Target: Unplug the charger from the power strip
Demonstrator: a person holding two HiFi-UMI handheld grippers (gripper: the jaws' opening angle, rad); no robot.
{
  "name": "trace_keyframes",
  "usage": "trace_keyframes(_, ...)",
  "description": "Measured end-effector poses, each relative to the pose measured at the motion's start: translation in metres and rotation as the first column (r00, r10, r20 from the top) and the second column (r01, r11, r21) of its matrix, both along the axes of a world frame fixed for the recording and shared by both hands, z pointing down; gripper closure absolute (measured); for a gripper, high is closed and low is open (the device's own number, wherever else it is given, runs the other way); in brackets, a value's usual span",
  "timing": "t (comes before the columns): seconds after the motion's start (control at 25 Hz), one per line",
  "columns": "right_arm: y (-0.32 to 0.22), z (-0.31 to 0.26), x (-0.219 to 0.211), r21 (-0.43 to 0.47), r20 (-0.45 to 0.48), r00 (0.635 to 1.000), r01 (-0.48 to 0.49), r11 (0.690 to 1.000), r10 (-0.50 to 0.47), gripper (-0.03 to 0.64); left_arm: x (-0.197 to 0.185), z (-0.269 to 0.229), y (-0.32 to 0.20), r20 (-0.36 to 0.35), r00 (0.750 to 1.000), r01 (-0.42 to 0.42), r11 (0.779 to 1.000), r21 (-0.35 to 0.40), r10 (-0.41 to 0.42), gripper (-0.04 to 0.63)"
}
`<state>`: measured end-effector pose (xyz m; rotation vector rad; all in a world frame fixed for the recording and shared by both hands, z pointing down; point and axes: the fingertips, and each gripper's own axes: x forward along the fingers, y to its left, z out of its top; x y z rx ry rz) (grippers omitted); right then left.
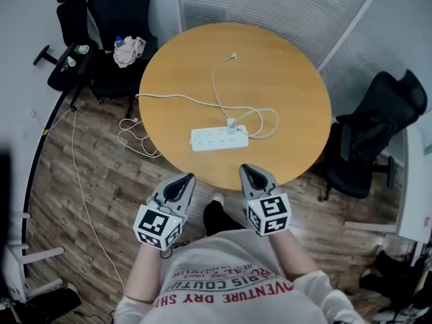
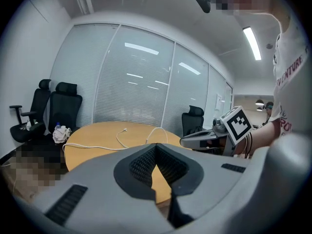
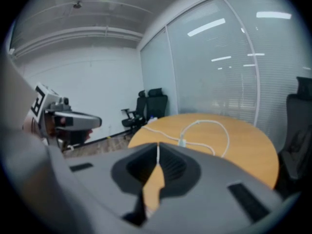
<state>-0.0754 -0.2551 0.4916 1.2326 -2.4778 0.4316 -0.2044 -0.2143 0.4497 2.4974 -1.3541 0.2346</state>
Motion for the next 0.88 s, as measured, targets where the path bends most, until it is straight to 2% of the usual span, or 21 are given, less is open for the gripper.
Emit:
trace_keyframes(0.12, -0.034, 0.017, 0.000, -0.029, -0.010, 1.000, -0.010, 1.000, 0.010, 0.586, 0.002, 0.009, -0.035, 0.023, 0.999, -0.026, 1.000, -0.001, 0.026, 0.561)
trace_keyframes(0.32, -0.079, 0.057, -0.005, -0.106, -0.050, 0.998, 0.021, 0.994, -0.027, 0.586, 0.009, 0.024, -0.089, 0.044, 0.997, -0.062, 0.998, -0.014, 0.062, 0.561)
trace_keyframes(0.52, -0.107, 0.096, -0.006, -0.221, -0.084, 0.996, -0.013, 0.975, -0.006, 0.583, 0.021, 0.066, -0.127, 0.084, 0.989, -0.112, 0.990, -0.089, 0.120, 0.561)
trace_keyframes(0.56, -0.109, 0.103, -0.008, -0.246, -0.091, 0.996, -0.020, 0.969, -0.003, 0.560, 0.023, 0.076, -0.132, 0.094, 0.987, -0.122, 0.987, -0.108, 0.133, 0.561)
trace_keyframes(0.6, -0.110, 0.110, -0.011, -0.267, -0.099, 0.995, -0.024, 0.964, -0.003, 0.500, 0.025, 0.087, -0.136, 0.104, 0.984, -0.132, 0.983, -0.129, 0.146, 0.561)
trace_keyframes(0.64, -0.112, 0.116, -0.013, -0.280, -0.107, 0.994, -0.026, 0.960, -0.004, 0.474, 0.026, 0.100, -0.140, 0.114, 0.980, -0.144, 0.978, -0.153, 0.162, 0.561)
trace_keyframes(0.88, -0.125, 0.141, -0.020, -0.333, -0.143, 0.990, -0.054, 0.941, 0.007, 0.439, 0.031, 0.176, -0.153, 0.181, 0.948, -0.193, 0.927, -0.323, 0.260, 0.561)
